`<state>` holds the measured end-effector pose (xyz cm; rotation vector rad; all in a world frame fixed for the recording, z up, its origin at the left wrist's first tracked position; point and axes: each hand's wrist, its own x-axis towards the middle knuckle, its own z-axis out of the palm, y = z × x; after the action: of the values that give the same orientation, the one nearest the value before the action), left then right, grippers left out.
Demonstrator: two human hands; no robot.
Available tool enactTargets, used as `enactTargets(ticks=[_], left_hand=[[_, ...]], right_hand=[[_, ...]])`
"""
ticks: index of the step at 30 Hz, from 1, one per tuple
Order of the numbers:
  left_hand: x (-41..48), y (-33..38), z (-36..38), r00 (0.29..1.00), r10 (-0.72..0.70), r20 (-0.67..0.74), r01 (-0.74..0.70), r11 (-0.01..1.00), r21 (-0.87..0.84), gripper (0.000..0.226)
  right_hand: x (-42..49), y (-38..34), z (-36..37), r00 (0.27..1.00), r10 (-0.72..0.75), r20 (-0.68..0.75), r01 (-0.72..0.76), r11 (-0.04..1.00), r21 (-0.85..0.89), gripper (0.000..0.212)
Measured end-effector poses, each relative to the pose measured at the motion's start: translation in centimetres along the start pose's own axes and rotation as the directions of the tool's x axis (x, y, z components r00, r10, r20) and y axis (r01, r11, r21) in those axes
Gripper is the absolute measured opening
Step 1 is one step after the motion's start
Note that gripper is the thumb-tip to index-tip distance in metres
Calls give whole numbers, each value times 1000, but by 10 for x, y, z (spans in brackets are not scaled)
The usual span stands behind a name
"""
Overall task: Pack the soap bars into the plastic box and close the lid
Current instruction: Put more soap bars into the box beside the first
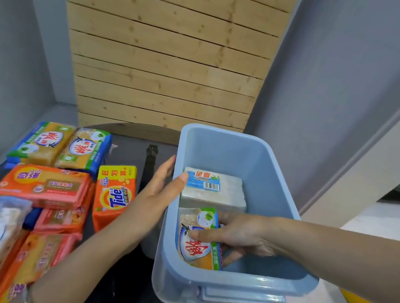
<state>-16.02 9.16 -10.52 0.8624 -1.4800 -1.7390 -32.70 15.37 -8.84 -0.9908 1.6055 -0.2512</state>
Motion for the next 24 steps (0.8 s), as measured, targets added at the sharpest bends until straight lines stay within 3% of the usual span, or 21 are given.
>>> enactTargets(ticks=[3, 10, 14, 16, 19, 22, 24], left_hand=[[0, -1, 0, 1000, -3, -10, 3, 1000, -2, 52], [-4, 7, 1, 998, 9, -61, -6, 998, 55, 65], [-10, 13, -13, 982, 21, -188, 11, 986, 169, 75], [-16, 14, -30, 969, 30, -246, 19, 981, 195, 70], [-27, 18, -61, 947, 15, -320, 58, 975, 215, 66], [-38, 20, -86, 919, -20, -395, 131, 958, 256, 64], [-46, 20, -94, 906, -63, -419, 190, 944, 269, 59]], right_hand=[[3, 0, 2, 1000, 14, 8, -15, 1000, 14, 13], [-5, -5, 2, 999, 39, -10, -38, 999, 35, 26], [-28, -10, -7, 991, -4, -134, 13, 998, 62, 53], [-42, -21, -12, 968, -65, -244, 78, 996, 44, 58], [-59, -52, -13, 908, -234, -348, 278, 957, 80, 48], [-60, -91, 5, 880, -364, -305, 443, 861, 250, 35], [-46, -111, 25, 895, -366, -255, 433, 848, 306, 36]])
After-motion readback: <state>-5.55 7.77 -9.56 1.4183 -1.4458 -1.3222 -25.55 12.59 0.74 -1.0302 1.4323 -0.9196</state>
